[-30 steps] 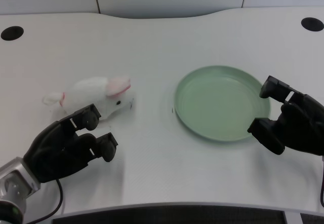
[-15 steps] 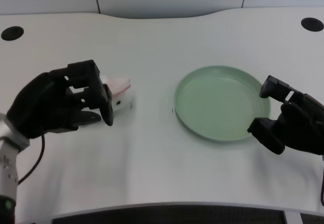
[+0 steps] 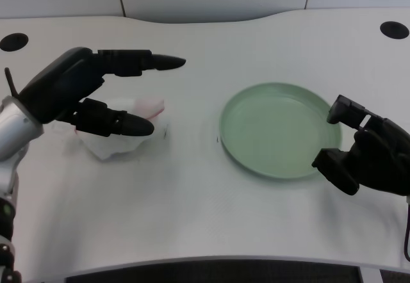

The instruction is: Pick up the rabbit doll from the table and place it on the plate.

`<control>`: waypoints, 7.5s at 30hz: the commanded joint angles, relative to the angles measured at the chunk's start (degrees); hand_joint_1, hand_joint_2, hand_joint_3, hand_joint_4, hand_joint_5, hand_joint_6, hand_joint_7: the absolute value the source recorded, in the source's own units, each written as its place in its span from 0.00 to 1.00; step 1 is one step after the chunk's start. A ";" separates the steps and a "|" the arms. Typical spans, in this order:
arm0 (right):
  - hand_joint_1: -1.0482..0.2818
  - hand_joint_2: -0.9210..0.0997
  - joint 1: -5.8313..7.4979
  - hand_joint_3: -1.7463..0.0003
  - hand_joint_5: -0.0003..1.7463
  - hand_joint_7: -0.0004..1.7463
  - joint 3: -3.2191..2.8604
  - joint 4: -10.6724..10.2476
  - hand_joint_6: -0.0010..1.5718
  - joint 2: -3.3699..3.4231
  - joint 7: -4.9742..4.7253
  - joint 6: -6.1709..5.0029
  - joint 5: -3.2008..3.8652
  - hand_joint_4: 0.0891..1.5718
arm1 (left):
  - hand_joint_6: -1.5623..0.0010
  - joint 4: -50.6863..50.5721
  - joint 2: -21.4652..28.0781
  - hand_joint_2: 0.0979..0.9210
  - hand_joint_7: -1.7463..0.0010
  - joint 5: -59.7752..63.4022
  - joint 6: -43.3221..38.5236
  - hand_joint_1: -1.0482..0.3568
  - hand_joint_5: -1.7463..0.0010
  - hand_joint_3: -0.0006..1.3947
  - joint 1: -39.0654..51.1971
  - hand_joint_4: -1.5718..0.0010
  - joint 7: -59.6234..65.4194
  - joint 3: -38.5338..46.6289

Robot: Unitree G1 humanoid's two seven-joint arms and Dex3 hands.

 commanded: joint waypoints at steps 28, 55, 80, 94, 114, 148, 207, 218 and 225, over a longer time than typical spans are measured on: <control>0.34 0.01 0.36 0.99 1.00 1.00 -0.58 -0.51 0.54 -0.74 1.94 -0.55 0.49 0.64 | 0.98 31.13 -4.69 1.00 0.99 29.40 45.65 0.00 0.99 0.38 -12.43 0.97 46.53 -33.71; 0.32 0.02 0.93 1.00 1.00 1.00 -1.74 -2.14 0.56 0.69 6.48 -1.24 2.90 0.68 | 0.35 32.19 -7.58 1.00 0.77 36.90 46.39 0.30 0.21 0.16 -11.34 0.48 52.18 -46.98; 0.33 0.01 0.77 1.00 1.00 1.00 -1.82 -2.43 0.57 0.54 5.93 0.14 2.47 0.68 | 0.66 31.19 -8.10 1.00 0.01 28.96 37.97 0.34 0.00 0.42 -23.35 0.51 58.36 -39.45; 0.35 0.03 0.60 1.00 1.00 1.00 -1.42 -2.26 0.56 1.16 5.80 0.05 2.13 0.66 | 0.57 30.08 -19.40 1.00 0.00 18.90 28.91 0.33 0.00 0.39 -26.50 0.41 53.92 -30.74; 0.34 0.03 0.81 1.00 1.00 1.00 -1.14 -3.71 0.58 3.31 6.11 -2.01 2.77 0.69 | 0.53 30.42 -26.36 1.00 0.00 20.15 26.32 0.27 0.00 0.53 -21.15 0.36 47.49 -33.85; 0.35 0.03 0.56 1.00 1.00 1.00 -1.34 -3.02 0.56 2.83 7.15 -1.07 2.80 0.67 | 1.00 29.29 -19.98 1.00 1.00 17.78 29.03 0.00 1.00 0.66 -27.91 1.00 36.24 -32.16; 0.35 0.00 0.00 0.99 1.00 1.00 -0.12 -0.90 0.54 -0.27 2.33 0.55 0.34 0.65 | 0.80 18.94 -2.99 1.00 0.97 -46.49 77.48 0.14 0.92 0.45 2.48 0.74 -38.75 20.40; 0.36 0.01 -0.07 0.99 1.00 1.00 -0.14 -0.36 0.53 -0.41 1.20 1.36 0.05 0.63 | 0.80 14.11 -4.19 1.00 0.98 -47.01 78.10 0.15 0.93 0.46 8.70 0.71 -39.39 19.69; 0.37 0.00 0.13 0.98 1.00 1.00 -0.25 -0.42 0.53 -0.14 0.98 1.04 0.16 0.63 | 0.80 15.85 -3.97 1.00 0.99 -46.18 76.52 0.16 0.93 0.46 8.02 0.71 -40.02 18.78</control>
